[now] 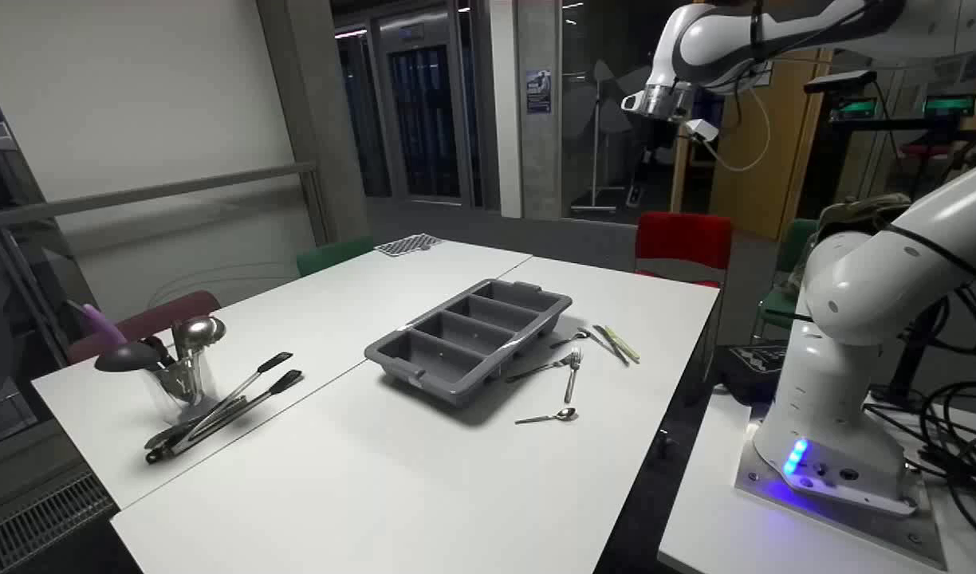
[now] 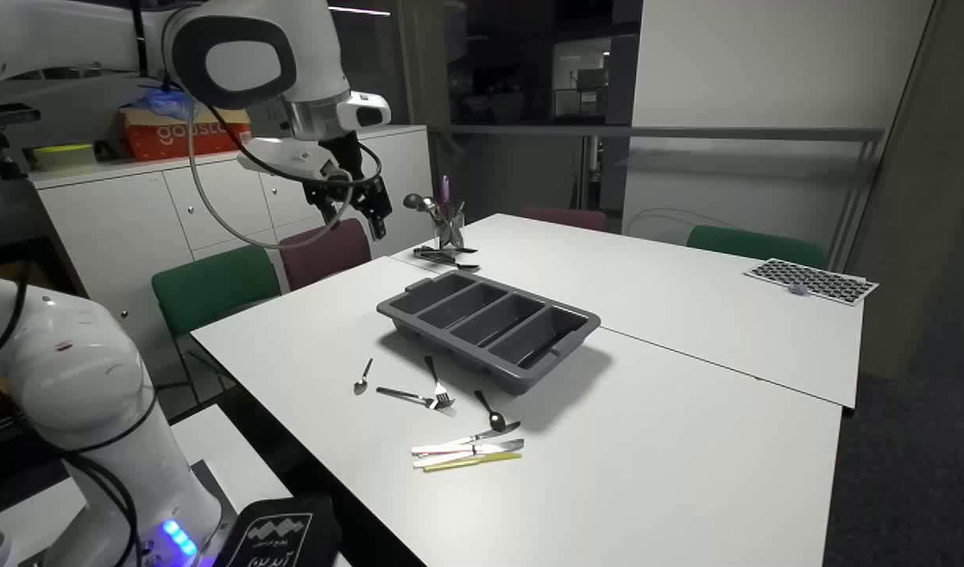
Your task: Pick up a fork from the table and put it in the second slot from the right of the utensil holder
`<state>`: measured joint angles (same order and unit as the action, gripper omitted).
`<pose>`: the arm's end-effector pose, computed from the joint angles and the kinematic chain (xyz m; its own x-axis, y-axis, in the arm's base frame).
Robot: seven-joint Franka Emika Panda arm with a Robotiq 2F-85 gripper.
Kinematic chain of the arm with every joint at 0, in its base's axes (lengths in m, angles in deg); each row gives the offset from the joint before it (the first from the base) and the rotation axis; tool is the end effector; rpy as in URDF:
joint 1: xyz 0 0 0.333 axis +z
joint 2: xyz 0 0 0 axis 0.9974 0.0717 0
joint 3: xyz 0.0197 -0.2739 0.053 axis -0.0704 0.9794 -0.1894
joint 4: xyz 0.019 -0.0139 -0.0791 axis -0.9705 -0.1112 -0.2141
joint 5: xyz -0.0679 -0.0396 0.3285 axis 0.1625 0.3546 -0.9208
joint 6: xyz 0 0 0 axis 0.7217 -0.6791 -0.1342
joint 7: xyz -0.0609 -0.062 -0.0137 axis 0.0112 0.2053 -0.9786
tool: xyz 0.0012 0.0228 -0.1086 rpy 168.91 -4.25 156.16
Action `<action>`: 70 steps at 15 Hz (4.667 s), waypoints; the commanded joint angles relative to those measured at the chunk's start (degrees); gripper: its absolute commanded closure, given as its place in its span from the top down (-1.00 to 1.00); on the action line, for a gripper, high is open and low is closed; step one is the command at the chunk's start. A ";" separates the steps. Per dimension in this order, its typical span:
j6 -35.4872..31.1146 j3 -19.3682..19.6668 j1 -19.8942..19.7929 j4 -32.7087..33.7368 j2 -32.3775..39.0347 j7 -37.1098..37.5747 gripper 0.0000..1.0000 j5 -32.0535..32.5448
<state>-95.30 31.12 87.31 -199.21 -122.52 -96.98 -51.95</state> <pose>0.2992 -0.1129 0.5330 0.9465 0.2163 0.2394 0.2449 -0.9647 -0.0968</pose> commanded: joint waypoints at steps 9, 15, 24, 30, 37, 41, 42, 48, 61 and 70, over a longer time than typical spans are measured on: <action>2.59 -0.75 -1.00 2.48 3.99 4.98 1.00 -4.87; 0.74 -1.39 -3.16 3.84 12.55 16.23 1.00 -12.96; 0.28 -3.34 -8.28 2.47 15.00 24.40 1.00 -16.47; -0.25 -3.51 -7.55 2.63 16.80 24.18 1.00 -17.31; -1.71 -5.79 -7.28 3.80 28.76 29.76 1.00 -22.41; -3.30 -7.80 -7.37 6.04 36.03 36.91 1.00 -24.18; -3.85 -8.25 -7.42 6.78 37.57 39.28 1.00 -24.17; -4.95 -8.99 -7.41 8.28 42.09 45.95 1.00 -22.81; -5.99 -9.13 -7.81 15.68 55.20 49.37 1.00 -31.24; -6.71 -8.43 -8.30 18.91 64.92 54.67 1.00 -32.53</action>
<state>-101.24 22.98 79.80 -179.72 -57.32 -44.26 -84.34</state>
